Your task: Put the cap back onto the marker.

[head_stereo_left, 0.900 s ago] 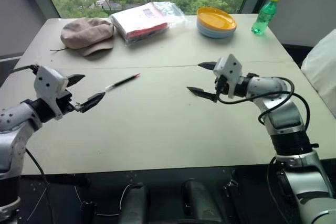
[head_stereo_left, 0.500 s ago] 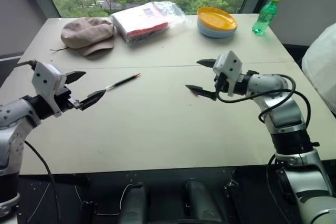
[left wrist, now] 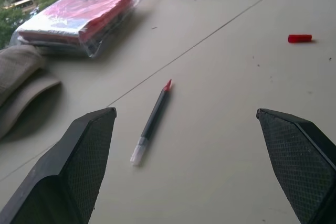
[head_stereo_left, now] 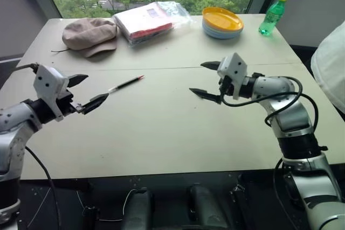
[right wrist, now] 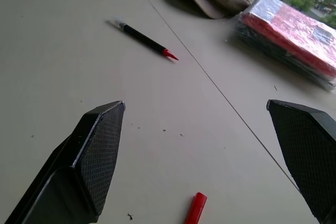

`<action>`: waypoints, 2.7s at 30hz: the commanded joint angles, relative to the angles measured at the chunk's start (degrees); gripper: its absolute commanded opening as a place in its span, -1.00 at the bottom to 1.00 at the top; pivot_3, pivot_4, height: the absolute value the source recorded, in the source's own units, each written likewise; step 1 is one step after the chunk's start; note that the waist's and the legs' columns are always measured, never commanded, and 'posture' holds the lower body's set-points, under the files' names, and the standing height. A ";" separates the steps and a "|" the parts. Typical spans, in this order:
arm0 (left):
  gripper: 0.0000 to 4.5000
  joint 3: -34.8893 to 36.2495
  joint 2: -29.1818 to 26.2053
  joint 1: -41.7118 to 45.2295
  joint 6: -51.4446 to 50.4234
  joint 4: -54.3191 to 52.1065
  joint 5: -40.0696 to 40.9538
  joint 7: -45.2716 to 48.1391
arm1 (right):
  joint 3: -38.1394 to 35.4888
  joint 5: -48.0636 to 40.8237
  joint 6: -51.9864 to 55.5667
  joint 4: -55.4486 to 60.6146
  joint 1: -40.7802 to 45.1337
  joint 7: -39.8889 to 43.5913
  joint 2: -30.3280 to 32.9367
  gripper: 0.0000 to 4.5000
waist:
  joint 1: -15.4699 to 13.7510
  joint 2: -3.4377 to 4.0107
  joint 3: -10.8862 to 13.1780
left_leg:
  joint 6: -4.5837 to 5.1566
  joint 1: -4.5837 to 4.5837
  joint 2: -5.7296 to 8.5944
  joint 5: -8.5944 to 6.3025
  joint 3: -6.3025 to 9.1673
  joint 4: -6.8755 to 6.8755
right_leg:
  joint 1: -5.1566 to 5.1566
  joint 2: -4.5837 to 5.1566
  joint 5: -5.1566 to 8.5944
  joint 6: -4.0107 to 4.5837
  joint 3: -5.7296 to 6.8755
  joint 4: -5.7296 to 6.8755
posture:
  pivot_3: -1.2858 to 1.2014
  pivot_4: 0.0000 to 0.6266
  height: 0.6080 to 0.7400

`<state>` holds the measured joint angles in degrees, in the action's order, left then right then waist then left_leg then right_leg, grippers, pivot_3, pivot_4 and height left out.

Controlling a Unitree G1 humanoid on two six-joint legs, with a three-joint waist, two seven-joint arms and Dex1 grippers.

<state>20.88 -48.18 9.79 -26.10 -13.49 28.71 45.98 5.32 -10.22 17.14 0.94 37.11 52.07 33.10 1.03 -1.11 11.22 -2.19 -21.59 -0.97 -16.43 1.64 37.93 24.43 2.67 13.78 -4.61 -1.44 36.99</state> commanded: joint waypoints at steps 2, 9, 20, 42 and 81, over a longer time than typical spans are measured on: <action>1.00 -0.51 -0.11 0.83 0.92 -0.55 -0.60 0.07 | -0.46 -0.68 0.11 2.72 0.19 -0.22 -0.01 0.98 | 0.00 0.00 0.00 | 0.00 0.00 0.00 0.00 0.00 0.00 | 0.00 0.00 0.00 0.00 0.00 0.00 | 0.03 -0.52 1.00; 1.00 -4.34 1.48 6.45 7.36 12.38 -3.60 3.71 | -0.80 -0.16 0.25 3.21 0.13 -3.28 -1.91 0.98 | -0.05 0.00 0.00 | 0.00 0.01 0.00 0.00 0.01 0.01 | 0.00 -0.04 -0.01 0.00 0.02 0.04 | 0.03 -0.52 1.00; 1.00 -16.85 7.24 36.61 22.01 60.37 -15.71 13.72 | -3.47 2.56 3.00 11.36 -5.33 -17.05 -6.43 0.98 | -0.02 -0.04 -0.02 | 0.00 -0.27 0.05 0.00 0.02 0.11 | 0.17 0.00 -0.05 -0.07 0.07 0.05 | 0.03 -0.52 1.00; 1.00 -23.90 21.82 50.36 31.80 87.00 -33.37 -3.07 | -15.86 2.28 17.97 33.80 -22.19 -26.15 0.76 0.98 | -0.49 -0.08 -0.04 | 0.02 -0.64 0.09 0.00 0.12 0.25 | 0.43 0.01 -0.07 -0.11 0.15 0.16 | 0.03 -0.52 1.00; -0.85 -21.01 27.72 46.54 23.32 85.71 -32.87 1.07 | -19.06 1.60 22.18 36.92 -22.91 -26.62 5.72 1.00 | -0.59 0.00 -0.22 | 0.02 0.19 0.10 0.00 0.15 0.24 | -0.45 0.03 -0.05 -0.13 0.16 0.08 | 0.03 -0.52 1.00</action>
<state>2.79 -22.76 58.67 -2.53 70.86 -2.07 44.75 -12.20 -8.17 39.43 35.79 13.96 25.76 38.53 0.44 -1.11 11.01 -2.17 -21.41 -0.87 -16.44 1.78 38.17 23.98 2.71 13.73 -4.74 -1.28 37.06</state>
